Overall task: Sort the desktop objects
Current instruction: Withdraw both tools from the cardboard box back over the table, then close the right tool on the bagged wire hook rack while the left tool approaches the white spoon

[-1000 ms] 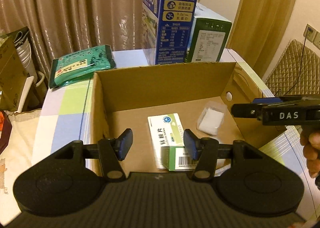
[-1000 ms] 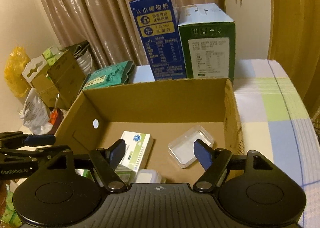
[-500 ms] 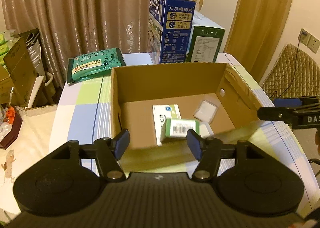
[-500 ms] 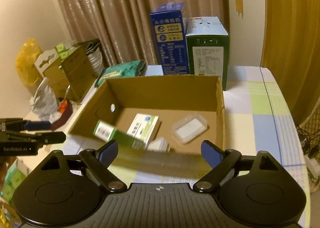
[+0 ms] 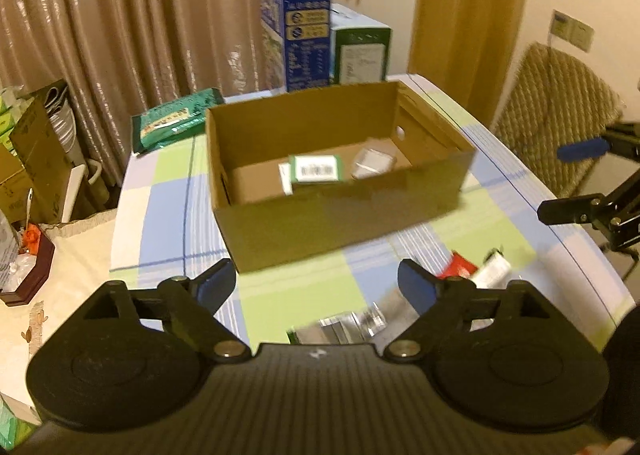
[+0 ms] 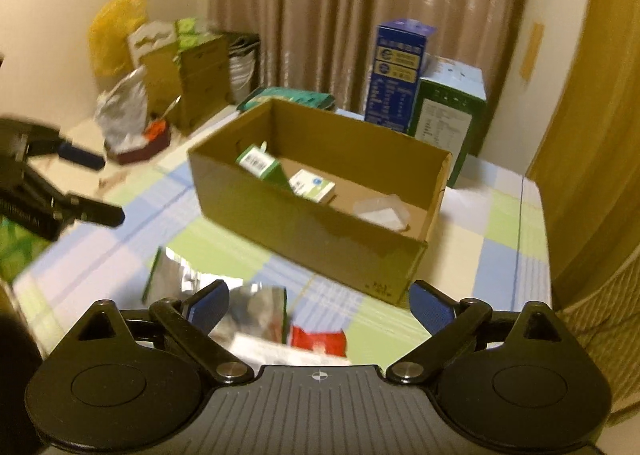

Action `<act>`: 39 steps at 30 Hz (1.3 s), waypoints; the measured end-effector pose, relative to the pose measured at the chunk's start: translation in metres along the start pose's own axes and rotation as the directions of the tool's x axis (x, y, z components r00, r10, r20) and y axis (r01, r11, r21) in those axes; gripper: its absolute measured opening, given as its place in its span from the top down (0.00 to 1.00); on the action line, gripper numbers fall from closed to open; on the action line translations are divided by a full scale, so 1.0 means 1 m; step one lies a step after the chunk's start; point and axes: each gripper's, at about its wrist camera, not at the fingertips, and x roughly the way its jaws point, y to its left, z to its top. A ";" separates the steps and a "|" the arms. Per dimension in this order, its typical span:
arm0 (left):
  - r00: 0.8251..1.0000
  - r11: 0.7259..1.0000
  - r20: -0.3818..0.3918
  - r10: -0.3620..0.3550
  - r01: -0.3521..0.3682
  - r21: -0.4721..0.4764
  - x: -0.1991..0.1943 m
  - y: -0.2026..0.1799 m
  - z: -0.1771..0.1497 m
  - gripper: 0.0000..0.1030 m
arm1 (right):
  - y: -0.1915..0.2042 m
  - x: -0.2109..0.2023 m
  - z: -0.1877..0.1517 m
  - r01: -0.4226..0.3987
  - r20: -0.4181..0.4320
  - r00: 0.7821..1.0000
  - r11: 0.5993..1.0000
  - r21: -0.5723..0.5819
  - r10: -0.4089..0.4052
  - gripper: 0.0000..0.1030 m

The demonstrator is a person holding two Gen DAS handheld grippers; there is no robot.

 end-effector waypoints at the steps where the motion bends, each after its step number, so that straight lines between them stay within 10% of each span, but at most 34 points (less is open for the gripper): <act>1: 1.000 1.000 -0.003 -0.004 0.004 0.009 -0.002 -0.003 -0.004 0.15 | 0.004 -0.002 -0.006 0.007 -0.002 1.000 0.999 -0.032 -0.008 0.08; 11: 0.998 0.995 -0.033 -0.050 0.053 0.090 -0.011 -0.029 -0.046 0.08 | 0.031 -0.012 -0.060 0.054 -0.037 0.997 0.974 -0.222 -0.064 0.07; 39: 0.985 0.995 -0.158 -0.076 0.084 0.048 0.026 -0.047 -0.107 0.05 | 0.033 0.020 -0.122 0.085 -0.062 0.996 0.947 0.309 -0.069 0.02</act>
